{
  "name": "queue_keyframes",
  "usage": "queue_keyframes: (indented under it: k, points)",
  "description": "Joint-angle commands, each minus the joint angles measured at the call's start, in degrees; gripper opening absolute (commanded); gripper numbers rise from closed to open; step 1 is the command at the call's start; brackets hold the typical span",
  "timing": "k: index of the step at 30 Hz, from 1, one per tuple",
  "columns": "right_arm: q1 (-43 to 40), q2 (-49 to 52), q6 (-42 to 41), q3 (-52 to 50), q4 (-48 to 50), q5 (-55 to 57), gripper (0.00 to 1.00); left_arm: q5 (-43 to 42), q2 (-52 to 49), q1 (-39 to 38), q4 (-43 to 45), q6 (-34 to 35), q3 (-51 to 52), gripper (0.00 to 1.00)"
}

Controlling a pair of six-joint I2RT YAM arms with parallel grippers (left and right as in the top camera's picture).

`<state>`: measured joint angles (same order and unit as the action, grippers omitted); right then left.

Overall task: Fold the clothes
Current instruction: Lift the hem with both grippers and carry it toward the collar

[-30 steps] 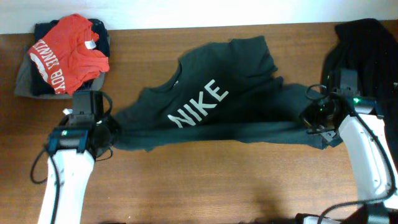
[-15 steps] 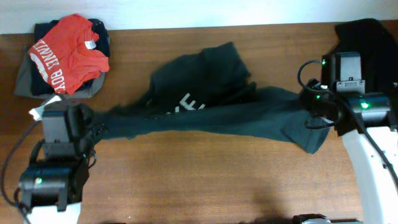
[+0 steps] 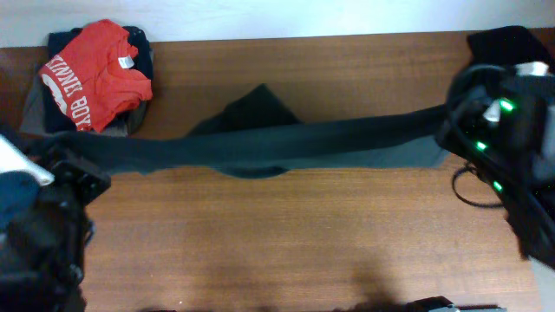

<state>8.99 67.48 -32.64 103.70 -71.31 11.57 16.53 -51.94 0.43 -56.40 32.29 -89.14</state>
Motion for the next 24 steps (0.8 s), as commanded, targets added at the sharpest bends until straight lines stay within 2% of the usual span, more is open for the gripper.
queue_keyframes:
  k: [1,6,13,24]
  points:
    - [0.76,-2.62,1.18,5.07,-0.09,2.64,0.04,0.50,0.59,0.04,0.17,-1.16,-5.55,0.01]
    - [0.74,-3.76,3.17,11.76,-0.04,2.64,0.04,-0.87,0.39,0.04,0.31,-1.53,-12.76,0.01]
    - [0.74,-3.76,3.96,17.70,1.27,3.39,0.04,-0.70,-1.33,0.07,5.31,-6.71,-20.02,0.01]
    - [0.74,-3.58,3.91,19.76,3.72,10.23,0.04,-0.42,-7.85,0.11,9.03,-10.43,-26.16,0.01]
